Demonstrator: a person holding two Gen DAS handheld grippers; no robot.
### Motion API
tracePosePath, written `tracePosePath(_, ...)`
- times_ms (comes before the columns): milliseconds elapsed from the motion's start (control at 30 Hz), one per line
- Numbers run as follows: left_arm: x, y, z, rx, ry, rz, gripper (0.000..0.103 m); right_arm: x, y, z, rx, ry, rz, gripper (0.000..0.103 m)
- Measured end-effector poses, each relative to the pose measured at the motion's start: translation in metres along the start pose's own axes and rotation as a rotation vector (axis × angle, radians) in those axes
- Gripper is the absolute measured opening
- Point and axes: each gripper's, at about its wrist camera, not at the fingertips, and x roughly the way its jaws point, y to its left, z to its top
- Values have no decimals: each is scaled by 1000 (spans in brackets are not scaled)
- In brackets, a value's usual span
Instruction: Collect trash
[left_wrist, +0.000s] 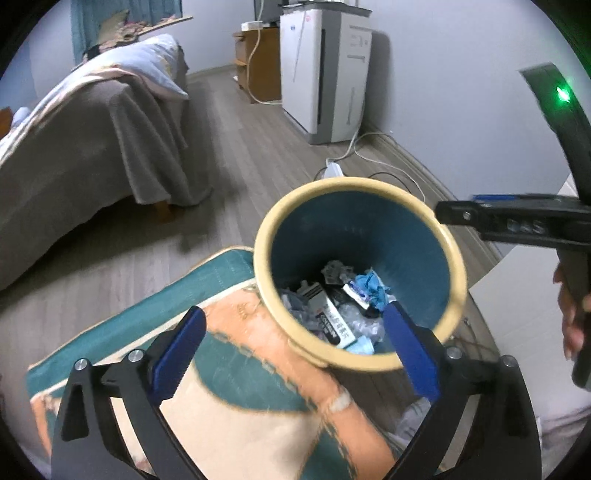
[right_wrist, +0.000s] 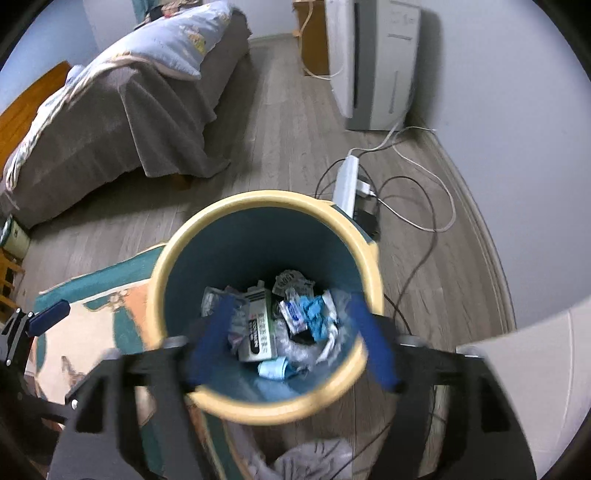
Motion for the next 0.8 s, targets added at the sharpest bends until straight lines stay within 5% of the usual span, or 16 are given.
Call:
tracePosePath(167, -52, 0, -3, -28, -23, 40, 98, -60, 4, -20, 3, -84, -43, 98)
tracePosePath(433, -139, -16, -29, 14, -126, 160, 98, -139, 11, -74, -16, -208, -50, 97)
tracePosePath(800, -194, -19, -52, -44, -253, 117, 98, -187, 30, -115, -49, -352, -90, 98)
